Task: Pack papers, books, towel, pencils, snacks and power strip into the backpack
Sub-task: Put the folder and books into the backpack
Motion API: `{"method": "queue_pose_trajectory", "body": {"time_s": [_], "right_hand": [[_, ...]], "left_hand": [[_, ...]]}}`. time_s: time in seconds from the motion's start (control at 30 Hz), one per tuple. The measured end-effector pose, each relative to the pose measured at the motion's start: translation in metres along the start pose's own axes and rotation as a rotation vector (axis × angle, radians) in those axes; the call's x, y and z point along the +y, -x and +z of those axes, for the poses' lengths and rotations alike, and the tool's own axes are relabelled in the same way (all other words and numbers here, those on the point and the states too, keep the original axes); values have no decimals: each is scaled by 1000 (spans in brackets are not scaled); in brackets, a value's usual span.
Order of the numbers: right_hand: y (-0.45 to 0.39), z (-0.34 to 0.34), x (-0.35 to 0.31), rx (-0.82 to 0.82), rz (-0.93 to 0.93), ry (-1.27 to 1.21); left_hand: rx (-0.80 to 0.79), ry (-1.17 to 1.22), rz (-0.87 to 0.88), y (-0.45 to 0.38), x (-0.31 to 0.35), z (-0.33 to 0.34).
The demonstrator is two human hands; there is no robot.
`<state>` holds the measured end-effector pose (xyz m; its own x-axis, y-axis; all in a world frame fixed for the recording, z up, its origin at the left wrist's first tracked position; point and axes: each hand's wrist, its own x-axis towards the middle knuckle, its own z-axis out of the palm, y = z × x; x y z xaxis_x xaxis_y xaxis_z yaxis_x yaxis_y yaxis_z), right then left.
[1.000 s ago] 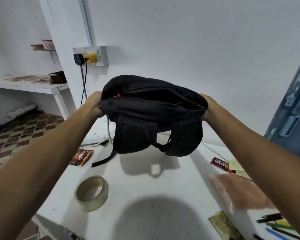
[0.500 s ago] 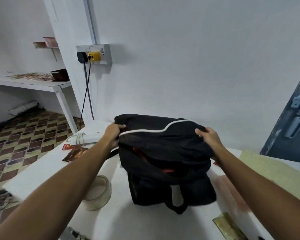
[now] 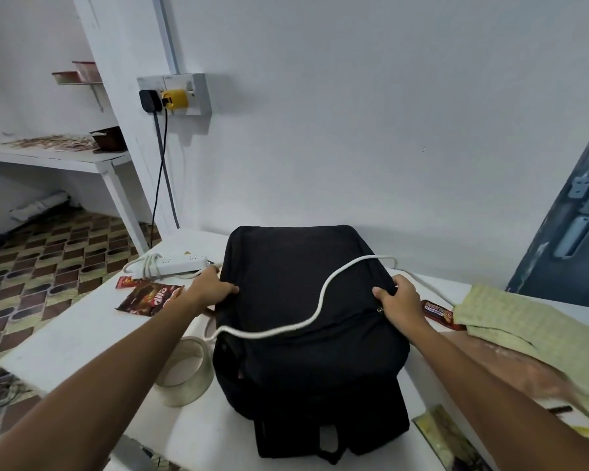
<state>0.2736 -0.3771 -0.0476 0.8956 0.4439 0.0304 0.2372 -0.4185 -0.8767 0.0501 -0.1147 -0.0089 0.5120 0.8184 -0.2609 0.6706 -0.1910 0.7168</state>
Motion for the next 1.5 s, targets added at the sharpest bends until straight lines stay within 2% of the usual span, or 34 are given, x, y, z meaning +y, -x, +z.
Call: {"method": "queue_pose_trajectory", "body": {"time_s": [0.07, 0.13, 0.23, 0.33, 0.4, 0.47, 0.57, 0.73, 0.93, 1.07, 1.13, 1.23, 1.3, 1.4, 1.5], "right_hand": [[-2, -1, 1, -5, -14, 67], [-1, -2, -1, -15, -38, 196], [6, -3, -8, -17, -120, 490], [18, 0, -9, 19, -359, 667], [28, 4, -6, -25, -483, 701], [40, 9, 2, -95, -522, 729], [51, 10, 26, -97, -556, 756], [65, 12, 54, -63, -541, 567], [68, 16, 67, 22, -557, 463], [70, 21, 69, 23, -575, 455], [72, 19, 65, -36, -566, 441], [68, -1, 57, -208, -491, 359], [63, -28, 53, -257, -471, 284], [60, -78, 55, -140, -430, 238], [62, -133, 77, 59, -313, 288]], "left_hand": [[149, -207, 157, 0, 2, 1], [207, -255, 366, 9, 14, 4], [36, -297, 661, 37, 39, 20], [-131, -467, 839, 56, 52, 62], [-208, -587, 845, 60, 56, 93], [-249, -706, 825, 58, 58, 122], [-183, -833, 852, 52, 52, 151], [41, -724, 1008, 51, 21, 175], [84, -744, 1011, 56, 19, 184], [98, -743, 990, 59, 11, 184], [109, -732, 993, 58, 9, 183], [141, -707, 982, 59, 8, 181], [184, -680, 892, 64, 22, 182], [292, -610, 732, 76, 61, 183], [403, -555, 855, 85, 94, 205]]}}
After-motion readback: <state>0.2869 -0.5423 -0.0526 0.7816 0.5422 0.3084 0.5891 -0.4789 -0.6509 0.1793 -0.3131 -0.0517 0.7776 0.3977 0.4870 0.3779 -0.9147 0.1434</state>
